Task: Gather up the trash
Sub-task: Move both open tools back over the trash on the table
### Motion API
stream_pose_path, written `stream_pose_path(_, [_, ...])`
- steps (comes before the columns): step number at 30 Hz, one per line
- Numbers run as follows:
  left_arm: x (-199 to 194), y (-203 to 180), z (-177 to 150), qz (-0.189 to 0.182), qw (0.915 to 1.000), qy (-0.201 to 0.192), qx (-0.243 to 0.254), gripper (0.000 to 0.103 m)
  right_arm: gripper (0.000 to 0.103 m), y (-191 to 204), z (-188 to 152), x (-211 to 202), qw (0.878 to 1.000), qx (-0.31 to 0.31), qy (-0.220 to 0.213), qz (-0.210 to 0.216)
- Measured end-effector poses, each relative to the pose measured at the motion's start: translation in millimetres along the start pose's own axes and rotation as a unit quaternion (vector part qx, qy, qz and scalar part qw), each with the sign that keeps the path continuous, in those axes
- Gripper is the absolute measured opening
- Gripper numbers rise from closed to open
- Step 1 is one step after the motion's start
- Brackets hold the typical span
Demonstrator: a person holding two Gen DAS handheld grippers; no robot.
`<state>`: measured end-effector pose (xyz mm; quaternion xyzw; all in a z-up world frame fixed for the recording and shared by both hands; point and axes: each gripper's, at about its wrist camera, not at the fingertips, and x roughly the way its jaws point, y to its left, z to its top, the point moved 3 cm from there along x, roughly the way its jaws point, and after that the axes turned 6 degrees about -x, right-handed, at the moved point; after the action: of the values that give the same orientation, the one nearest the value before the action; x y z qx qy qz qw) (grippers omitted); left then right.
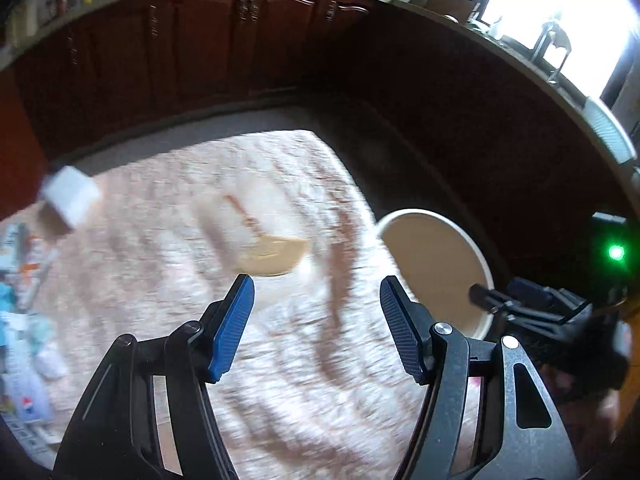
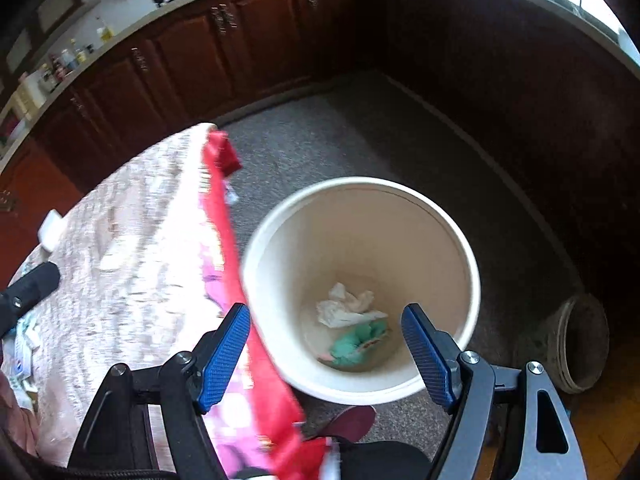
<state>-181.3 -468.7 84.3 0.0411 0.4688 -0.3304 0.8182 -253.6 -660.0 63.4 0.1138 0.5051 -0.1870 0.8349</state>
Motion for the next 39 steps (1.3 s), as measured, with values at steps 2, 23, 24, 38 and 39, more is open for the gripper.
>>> stream_pose_path(2, [-12,21,-2,0.017,0.9998,-0.011,-0.005,0.064,0.076,15,3,-6,1.0,-0.004,-0.006,0.007])
stream_pose_path(23, [-79,141,-10,0.12,0.9893,-0.059,-0.058,0.064,0.08,143,14,-18,0.994,-0.071,-0.026,0.075])
stream_pose_path(24, [-81,144,-11,0.122,0.9889,-0.06,-0.06,0.064,0.08,150,13,-18,0.994,-0.075,-0.025,0.081])
stream_pose_path(38, [-107,208,-20,0.146,0.9819,-0.057,-0.106,0.064,0.08,234,12,-14,0.984,-0.13,-0.021,0.12])
stream_pose_path(39, [-109,213,-21,0.147,0.9814,-0.057,-0.11,0.064,0.08,242,11,-13,0.983,-0.137,-0.021,0.121])
